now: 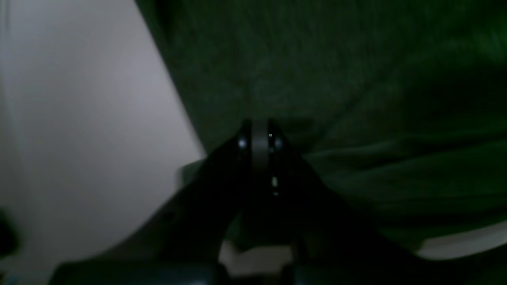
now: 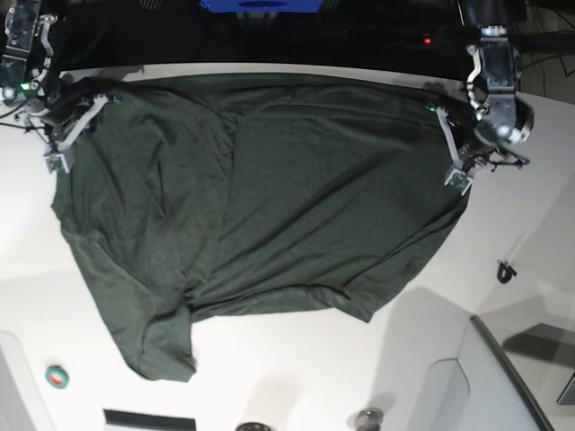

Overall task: Layout the t-shirt on the table in an organized manner, then fold the t-shirt properly
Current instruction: 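Release the shirt with the left gripper and regrasp the edge lower, then pull the held shirt edges apart with both grippers to smooth it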

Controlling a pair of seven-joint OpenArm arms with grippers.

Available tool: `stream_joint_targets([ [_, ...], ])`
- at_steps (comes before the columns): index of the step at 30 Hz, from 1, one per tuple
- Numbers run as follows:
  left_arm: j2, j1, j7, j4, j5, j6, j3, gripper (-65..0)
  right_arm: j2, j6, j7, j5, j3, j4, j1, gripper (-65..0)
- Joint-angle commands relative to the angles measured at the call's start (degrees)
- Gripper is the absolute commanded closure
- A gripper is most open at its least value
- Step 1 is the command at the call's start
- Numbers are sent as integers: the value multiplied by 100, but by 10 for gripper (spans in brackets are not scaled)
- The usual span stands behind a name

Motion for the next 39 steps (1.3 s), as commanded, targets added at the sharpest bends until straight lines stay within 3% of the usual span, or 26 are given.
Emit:
stream_joint_targets([
  [1,-73,27,-176,77,33,46,-198,0,57,-18,77,46,32,83,6,-69],
  [8,-38,115,-378,-54,33,46,-540,0,251,-26,86,28,32,-462,155,-69],
  [15,-47,520,-422,-292,42,46,-549,0,462,-44,490,28,191,-1156,208,-69],
  [18,-47,739,-422,-222,42,46,-549,0,409,-18,490,46,507,-945,182,-68],
  [24,-29,959,-396,341,33,46,-655,0,409,-18,358,46,507,-110,-12,-68],
  [31,67,748,-396,702,50,46,-971,0,427,-18,165,37,498,-101,428,-68],
  [39,102,177,-413,16,42,46,-945,0,638,-18,209,37,489,-1271,964,-68],
])
